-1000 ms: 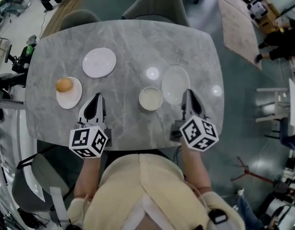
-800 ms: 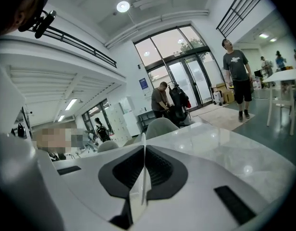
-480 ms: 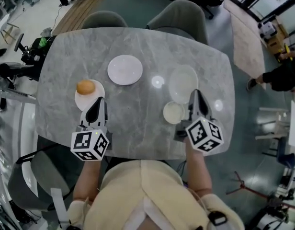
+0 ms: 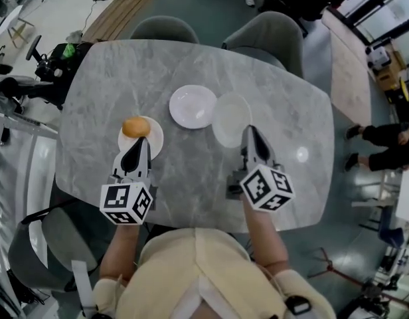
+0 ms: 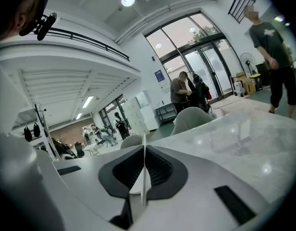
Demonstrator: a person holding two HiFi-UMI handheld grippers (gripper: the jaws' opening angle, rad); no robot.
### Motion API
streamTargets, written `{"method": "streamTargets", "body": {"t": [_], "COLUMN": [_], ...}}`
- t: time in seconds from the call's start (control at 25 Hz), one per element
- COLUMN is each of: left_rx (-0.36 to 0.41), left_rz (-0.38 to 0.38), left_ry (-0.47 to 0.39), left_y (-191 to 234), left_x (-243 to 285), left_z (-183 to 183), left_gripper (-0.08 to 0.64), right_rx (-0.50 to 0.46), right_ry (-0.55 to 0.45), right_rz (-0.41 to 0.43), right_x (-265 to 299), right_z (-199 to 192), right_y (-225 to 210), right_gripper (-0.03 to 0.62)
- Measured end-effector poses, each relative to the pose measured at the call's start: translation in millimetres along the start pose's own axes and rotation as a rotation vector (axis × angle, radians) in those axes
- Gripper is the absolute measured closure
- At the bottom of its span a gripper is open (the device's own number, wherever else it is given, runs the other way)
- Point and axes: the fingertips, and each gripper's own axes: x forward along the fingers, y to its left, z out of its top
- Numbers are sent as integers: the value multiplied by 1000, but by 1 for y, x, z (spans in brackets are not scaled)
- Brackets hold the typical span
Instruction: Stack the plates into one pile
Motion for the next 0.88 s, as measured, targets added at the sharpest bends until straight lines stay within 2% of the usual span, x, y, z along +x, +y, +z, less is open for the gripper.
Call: {"method": "streamTargets", "body": {"t": [0.52, 0.88], "left_rx": [-16, -26], "left_rz": [32, 23], "left_ry": [26, 43], "left_y": [57, 72], "left_x": [15, 33], "left_z": [0, -2], "left_gripper": [557, 557], "right_rx": [85, 222], "right_ry": [63, 68], "right_rz": [87, 82], "right_x": [71, 100], "right_z": [-44, -57], "right_y": [60, 64], "right_gripper": [580, 580]}}
